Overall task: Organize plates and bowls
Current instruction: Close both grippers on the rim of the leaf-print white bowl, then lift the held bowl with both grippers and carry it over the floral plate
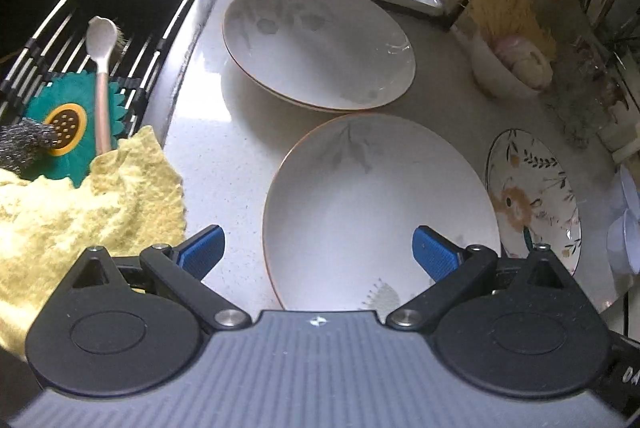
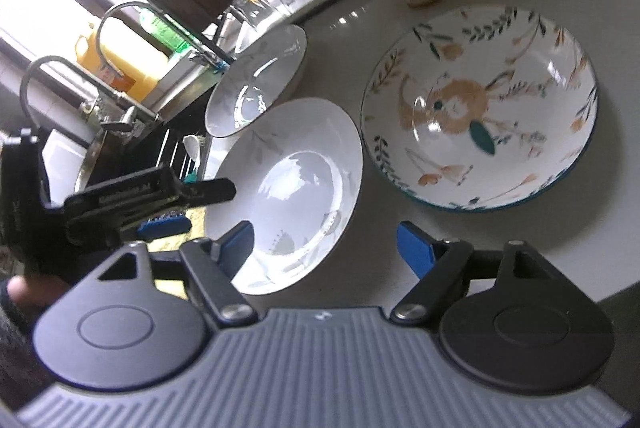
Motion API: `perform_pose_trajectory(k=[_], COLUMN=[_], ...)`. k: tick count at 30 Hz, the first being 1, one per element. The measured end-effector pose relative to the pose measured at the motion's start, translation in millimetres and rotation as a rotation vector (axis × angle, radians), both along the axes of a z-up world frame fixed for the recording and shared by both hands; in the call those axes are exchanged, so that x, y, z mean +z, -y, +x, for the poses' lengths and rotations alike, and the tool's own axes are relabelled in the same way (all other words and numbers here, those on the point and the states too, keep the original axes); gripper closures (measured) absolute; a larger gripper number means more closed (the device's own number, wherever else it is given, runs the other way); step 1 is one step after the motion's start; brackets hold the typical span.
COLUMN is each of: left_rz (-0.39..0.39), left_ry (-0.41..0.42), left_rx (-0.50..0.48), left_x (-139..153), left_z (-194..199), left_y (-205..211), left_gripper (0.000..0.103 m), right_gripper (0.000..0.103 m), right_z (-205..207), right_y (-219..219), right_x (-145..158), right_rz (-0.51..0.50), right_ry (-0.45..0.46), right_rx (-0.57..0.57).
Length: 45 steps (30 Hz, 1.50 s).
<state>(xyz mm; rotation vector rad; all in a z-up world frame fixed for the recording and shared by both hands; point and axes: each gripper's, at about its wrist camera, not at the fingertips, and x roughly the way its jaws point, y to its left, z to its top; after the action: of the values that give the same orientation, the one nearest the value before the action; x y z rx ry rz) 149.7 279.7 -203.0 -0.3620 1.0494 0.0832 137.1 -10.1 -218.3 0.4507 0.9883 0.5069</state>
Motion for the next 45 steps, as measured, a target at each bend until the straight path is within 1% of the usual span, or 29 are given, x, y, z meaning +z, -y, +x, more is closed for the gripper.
perform_pose_trajectory(k=[1,3,5,6,8,9,10,11,12,14,16,18,20,21,24,31,34,39,45], left_rz=[-0.005,-0.009,-0.018,-0.017,-0.021,-0.027,-0.031,-0.033,-0.040,-0.061,-0.071,-0.076,-0.111,-0.128,-0.096,-0.116,-0.110,-0.123,-0.139], left_ry=[0.004,0.014,0.025,0.032,0.032,0.031,0.030,0.027,0.024,0.033,0.040,0.041,0.032,0.030,0.013,-0.009,-0.009,0.002,0.035], left_rx=[-0.010,-0.022,-0.040,-0.045,-0.052,-0.054,-0.056,-0.055,-0.057,-0.064,-0.070,-0.077,-0.101,-0.115,-0.150,-0.167,-0.173,-0.202,-0.247], left_x=[-4,-10,-14,-15,-18,-20,-22,-25,-27,-29,-30,-31,-32,-31,-30,-21,-7,21,52], left_z=[1,3,6,7,11,14,16,19,21,25,28,31,34,34,36,38,38,42,57], left_y=[-3,-8,-13,-15,-18,-20,-22,-24,-26,-30,-33,-36,-38,-38,-35,-38,-38,-38,-28], left_gripper=[0.003,0.003,0.005,0.009,0.016,0.020,0.023,0.029,0.035,0.040,0.044,0.049,0.053,0.053,0.053,0.053,0.053,0.053,0.053], right_gripper=[0.024,0.030,0.040,0.042,0.045,0.049,0.059,0.065,0.067,0.074,0.076,0.076,0.076,0.076,0.076,0.076,0.075,0.075,0.075], right_z=[0,3,8,11,17,19,22,23,24,27,28,28,31,32,32,32,32,30,29], right_y=[-3,-11,-16,-18,-22,-25,-27,-27,-28,-29,-29,-30,-31,-32,-35,-37,-37,-34,-24], right_x=[-2,-9,-16,-17,-19,-19,-19,-19,-20,-21,-21,-21,-20,-20,-17,-2,9,29,55], right_rz=[-0.004,-0.014,-0.012,-0.015,-0.030,-0.051,-0.073,-0.083,-0.086,-0.101,-0.114,-0.120,-0.118,-0.115,-0.135,-0.157,-0.156,-0.148,-0.151], right_ry=[0.007,0.003,-0.019,-0.023,-0.024,-0.023,-0.024,-0.028,-0.035,-0.044,-0.043,-0.044,-0.045,-0.053,-0.053,-0.042,-0.043,-0.045,-0.005], right_rx=[-0.001,-0.002,-0.012,-0.019,-0.018,-0.016,-0.024,-0.033,-0.037,-0.041,-0.043,-0.031,-0.008,0.002,0.026,0.039,0.038,0.015,-0.033])
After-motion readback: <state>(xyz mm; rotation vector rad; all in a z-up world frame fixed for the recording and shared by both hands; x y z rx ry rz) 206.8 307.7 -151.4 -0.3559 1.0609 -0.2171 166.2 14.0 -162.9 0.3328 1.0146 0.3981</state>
